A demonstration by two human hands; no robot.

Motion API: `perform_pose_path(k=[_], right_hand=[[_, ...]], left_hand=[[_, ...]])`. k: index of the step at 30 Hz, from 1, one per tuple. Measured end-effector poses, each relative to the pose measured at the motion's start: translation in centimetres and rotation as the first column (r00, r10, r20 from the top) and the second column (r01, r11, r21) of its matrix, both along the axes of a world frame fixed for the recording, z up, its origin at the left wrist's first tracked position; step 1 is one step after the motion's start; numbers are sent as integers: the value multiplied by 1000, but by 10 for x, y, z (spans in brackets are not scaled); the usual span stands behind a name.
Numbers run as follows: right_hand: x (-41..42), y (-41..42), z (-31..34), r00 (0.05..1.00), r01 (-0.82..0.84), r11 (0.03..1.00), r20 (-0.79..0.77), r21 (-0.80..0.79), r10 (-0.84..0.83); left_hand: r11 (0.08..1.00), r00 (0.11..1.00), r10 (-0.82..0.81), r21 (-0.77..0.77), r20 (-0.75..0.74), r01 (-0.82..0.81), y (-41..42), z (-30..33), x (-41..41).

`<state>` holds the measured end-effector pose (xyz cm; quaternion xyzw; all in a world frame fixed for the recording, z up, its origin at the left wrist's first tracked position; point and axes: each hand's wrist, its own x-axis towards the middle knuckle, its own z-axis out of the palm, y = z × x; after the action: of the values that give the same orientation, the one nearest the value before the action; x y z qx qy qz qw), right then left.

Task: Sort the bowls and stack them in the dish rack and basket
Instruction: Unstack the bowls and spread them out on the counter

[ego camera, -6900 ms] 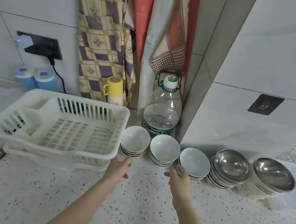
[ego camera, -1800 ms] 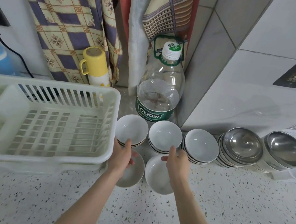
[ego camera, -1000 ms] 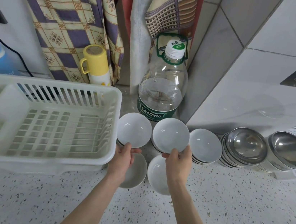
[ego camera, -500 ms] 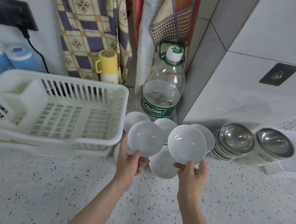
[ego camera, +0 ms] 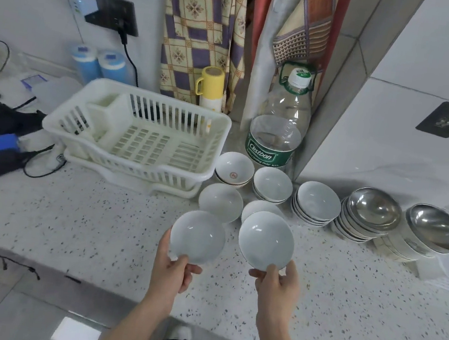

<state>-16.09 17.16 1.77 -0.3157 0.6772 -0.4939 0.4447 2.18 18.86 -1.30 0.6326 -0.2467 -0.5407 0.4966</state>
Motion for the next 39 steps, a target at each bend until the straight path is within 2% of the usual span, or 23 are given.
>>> perform_pose_path(k=[6,12,21,25,39], right_hand=[[15,29,-12,989,-145,985,-20,94,147],[45,31,-20,978,-207,967,-5,150,210],[138,2,-38,977,-215,954,46,206,210],[166,-11,-44,981,-190,957,19,220,191],[194,-35,-53,991,-114,962,-39,249,128]], left_hand=[[987,988,150,46,50,-152,28,-4,32],[981,982,180,61,66,-184,18,-10,78],[998,993,19,59,113,-26,-19,-14,165],[996,991,-63,76,115,55,-31,-20,196],[985,984,-164,73,68,159,-61,-29,217]])
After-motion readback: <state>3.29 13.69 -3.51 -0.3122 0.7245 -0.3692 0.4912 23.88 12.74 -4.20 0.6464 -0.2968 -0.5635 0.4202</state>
